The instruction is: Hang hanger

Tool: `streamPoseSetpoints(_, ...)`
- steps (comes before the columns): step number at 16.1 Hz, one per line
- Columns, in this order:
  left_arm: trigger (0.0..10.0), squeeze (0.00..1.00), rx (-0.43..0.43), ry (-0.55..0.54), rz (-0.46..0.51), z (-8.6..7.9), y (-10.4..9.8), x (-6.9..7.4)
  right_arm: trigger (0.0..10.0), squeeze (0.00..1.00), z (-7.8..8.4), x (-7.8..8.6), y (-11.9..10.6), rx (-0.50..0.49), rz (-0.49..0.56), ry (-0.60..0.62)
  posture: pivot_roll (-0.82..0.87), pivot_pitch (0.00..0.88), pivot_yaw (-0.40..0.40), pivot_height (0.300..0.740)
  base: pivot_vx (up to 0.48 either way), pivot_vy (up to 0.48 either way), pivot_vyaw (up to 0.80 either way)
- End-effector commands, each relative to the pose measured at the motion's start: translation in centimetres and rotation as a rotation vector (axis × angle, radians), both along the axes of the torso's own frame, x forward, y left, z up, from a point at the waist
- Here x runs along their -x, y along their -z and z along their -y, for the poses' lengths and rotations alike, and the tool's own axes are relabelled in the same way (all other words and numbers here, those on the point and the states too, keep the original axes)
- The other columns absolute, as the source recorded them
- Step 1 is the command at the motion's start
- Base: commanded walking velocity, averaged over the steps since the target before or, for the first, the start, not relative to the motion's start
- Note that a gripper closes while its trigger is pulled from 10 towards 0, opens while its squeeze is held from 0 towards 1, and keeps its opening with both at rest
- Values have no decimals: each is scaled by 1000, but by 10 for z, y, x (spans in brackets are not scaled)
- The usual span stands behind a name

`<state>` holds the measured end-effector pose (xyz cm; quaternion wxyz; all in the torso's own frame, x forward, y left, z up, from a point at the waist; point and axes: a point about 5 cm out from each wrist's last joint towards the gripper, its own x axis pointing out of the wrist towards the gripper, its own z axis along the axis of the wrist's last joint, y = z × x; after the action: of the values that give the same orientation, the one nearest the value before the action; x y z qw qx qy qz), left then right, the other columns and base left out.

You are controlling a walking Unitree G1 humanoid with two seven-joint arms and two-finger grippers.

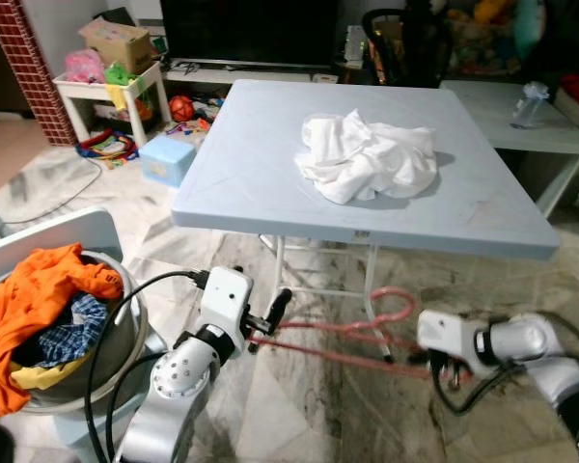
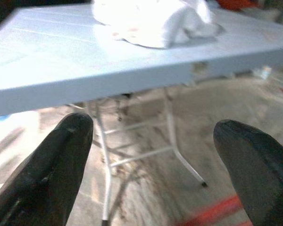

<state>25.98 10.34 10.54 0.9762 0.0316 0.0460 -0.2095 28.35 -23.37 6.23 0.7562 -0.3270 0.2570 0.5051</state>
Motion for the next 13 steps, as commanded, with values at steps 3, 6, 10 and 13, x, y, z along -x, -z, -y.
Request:
streamPoseSetpoints(3,10000,1000,-17,-39,42,0,-2,-1,10000,0,-15,4,-21,-211,18,7,62,3,-42,740,0,0,0)
streamPoseSetpoints(6,10000,651,-41,-61,36,-3,4,-3,10000,0,-5,11,-14,-145,30,92,51,8,-25,740,0,0,0)
streamPoseSetpoints(10,10000,0,-55,-61,44,1,3,-5,10000,0,-8,10,-13,-154,42,172,59,13,-30,740,0,0,0)
streamPoseSetpoints(13,10000,0,-56,-67,48,2,3,-6,10000,0,-9,12,-9,-112,49,176,59,13,-33,740,-278,0,0)
